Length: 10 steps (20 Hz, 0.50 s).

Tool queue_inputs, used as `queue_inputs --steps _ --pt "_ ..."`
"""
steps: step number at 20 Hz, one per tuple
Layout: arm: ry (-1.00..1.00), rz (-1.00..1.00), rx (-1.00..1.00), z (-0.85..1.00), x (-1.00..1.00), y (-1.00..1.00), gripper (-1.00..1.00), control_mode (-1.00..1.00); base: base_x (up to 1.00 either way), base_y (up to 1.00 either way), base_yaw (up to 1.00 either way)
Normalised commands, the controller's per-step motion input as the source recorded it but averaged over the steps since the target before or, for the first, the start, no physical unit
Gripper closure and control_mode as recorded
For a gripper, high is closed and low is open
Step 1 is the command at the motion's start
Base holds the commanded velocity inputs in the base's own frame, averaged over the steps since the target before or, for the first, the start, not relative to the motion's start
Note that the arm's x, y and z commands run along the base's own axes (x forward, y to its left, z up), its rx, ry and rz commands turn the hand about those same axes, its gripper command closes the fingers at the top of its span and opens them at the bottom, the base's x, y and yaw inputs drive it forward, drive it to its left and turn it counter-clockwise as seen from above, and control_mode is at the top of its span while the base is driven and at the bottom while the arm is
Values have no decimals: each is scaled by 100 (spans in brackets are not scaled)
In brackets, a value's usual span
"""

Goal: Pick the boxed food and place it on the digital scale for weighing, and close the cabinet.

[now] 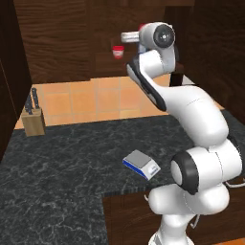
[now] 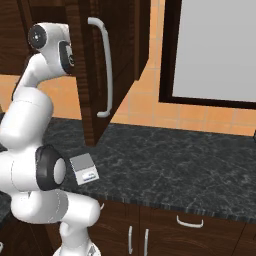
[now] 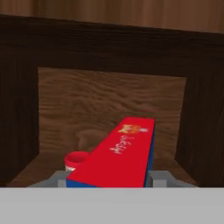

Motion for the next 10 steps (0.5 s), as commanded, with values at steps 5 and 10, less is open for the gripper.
queue_inputs --steps 5,10 --pt "-27 0 -12 0 -100 47 100 -100 0 0 0" --pt "-1 0 -1 0 -100 31 100 -100 0 0 0"
